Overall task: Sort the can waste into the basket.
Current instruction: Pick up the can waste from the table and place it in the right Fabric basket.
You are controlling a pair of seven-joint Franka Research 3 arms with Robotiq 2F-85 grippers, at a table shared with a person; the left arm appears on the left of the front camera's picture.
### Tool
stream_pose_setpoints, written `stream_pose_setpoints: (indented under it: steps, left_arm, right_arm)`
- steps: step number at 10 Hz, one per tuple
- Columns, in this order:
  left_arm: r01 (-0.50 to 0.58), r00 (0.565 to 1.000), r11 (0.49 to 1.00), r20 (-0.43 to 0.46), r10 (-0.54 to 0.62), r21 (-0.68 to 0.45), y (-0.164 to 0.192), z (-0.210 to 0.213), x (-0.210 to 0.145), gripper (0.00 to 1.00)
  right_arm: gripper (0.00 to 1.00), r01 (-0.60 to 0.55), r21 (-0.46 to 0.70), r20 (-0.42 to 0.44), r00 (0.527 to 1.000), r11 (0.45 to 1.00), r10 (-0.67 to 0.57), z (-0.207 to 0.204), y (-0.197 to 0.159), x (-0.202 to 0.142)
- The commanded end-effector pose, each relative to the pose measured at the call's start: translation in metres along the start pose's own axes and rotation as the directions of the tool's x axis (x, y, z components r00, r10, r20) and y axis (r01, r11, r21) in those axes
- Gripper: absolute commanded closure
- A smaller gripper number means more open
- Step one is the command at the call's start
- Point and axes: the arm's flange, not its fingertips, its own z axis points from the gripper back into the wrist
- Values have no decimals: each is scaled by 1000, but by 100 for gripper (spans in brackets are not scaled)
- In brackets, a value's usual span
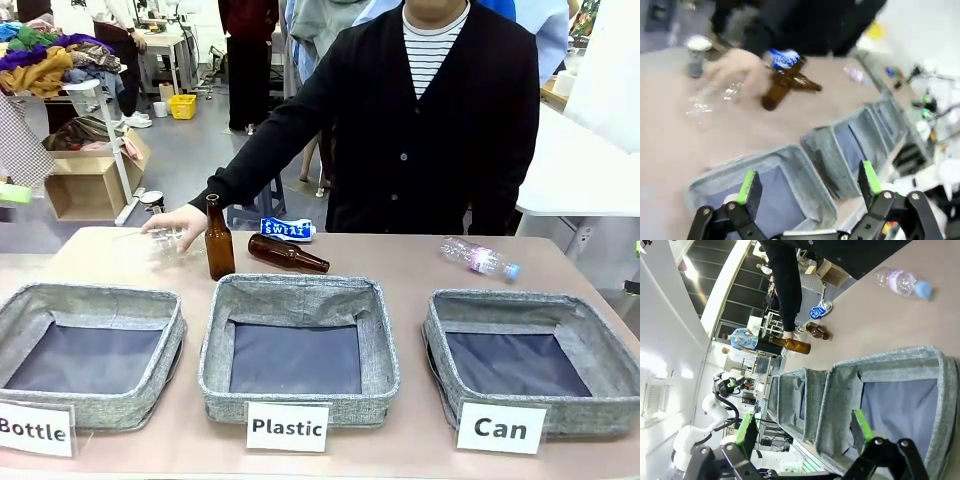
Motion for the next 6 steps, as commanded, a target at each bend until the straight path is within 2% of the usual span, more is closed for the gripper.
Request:
stream_pose_setpoints:
  steps: [1, 2, 4, 6]
  left_arm:
    - [-103, 969, 994, 227, 94, 29, 20, 81, -40, 0]
    - [-147, 954, 989, 266, 138, 14, 34, 97, -60, 0]
    - [-183, 947, 983, 265, 181, -18, 48, 94, -77, 0]
    - [-121, 971, 993, 210, 117, 10, 30, 73, -52, 0]
  right_arm:
    - [0, -23, 16, 11, 1000, 1000, 22, 0, 0, 2]
    - [0, -23, 16, 11, 1000, 1000, 22, 0, 0, 2]
    - [0, -23, 16, 11, 1000, 1000, 22, 0, 0, 2]
    - [0, -23, 16, 11, 1000, 1000, 22, 0, 0, 2]
